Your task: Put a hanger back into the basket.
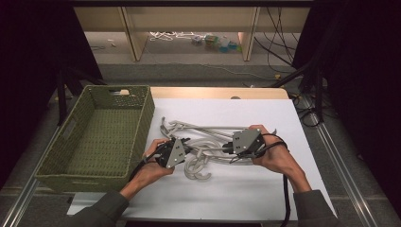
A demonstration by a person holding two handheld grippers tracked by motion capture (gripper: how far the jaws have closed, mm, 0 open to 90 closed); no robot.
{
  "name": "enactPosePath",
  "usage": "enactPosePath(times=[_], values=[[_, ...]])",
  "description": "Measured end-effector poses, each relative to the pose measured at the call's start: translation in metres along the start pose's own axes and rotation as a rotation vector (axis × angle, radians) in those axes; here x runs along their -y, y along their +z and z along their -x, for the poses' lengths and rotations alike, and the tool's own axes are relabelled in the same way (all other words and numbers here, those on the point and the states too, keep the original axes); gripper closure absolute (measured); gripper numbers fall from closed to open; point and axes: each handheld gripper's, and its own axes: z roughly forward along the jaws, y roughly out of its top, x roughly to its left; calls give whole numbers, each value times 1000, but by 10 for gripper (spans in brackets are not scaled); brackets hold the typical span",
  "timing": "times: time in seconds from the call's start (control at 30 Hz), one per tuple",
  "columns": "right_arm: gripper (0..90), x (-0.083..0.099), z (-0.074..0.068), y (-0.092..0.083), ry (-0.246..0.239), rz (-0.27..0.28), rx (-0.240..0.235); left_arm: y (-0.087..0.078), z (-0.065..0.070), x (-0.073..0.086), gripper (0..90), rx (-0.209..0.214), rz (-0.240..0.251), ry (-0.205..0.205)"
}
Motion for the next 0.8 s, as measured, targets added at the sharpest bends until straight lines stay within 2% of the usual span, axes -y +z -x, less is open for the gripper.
enactPosePath(times=[0.03,0.1,0.13,0.2,0.3,0.4,0.43,0.5,0.53,0.6,0.63,0.67,0.8], values=[[820,1,0,1,-1,6,11,-1,0,-1,686,-3,-1,33],[820,1,1,0,6,19,13,-1,-1,-3,704,-10,-8,69],[820,1,1,-1,20,23,-1,-2,-2,-5,712,-15,-19,94],[820,3,2,-1,31,37,2,-3,-3,-9,731,-17,-44,169],[815,7,5,-2,36,55,16,-2,-3,-13,753,-30,-47,224],[798,10,7,-2,57,67,31,1,-4,-16,769,-26,-57,287],[746,12,9,-1,66,76,38,2,-3,-17,776,-30,-60,308],[641,15,10,0,151,97,69,3,-2,-20,788,-23,-57,325],[599,16,11,0,176,106,91,3,-3,-22,795,-19,-55,327],[492,16,13,-2,239,119,143,3,-7,-24,796,-5,-43,295],[461,14,14,-8,287,151,164,3,-8,-24,795,-6,-42,303],[461,14,14,-8,287,151,164,3,-9,-25,795,-4,-40,305],[379,10,16,-17,341,191,262,3,-14,-31,796,6,-34,308]])
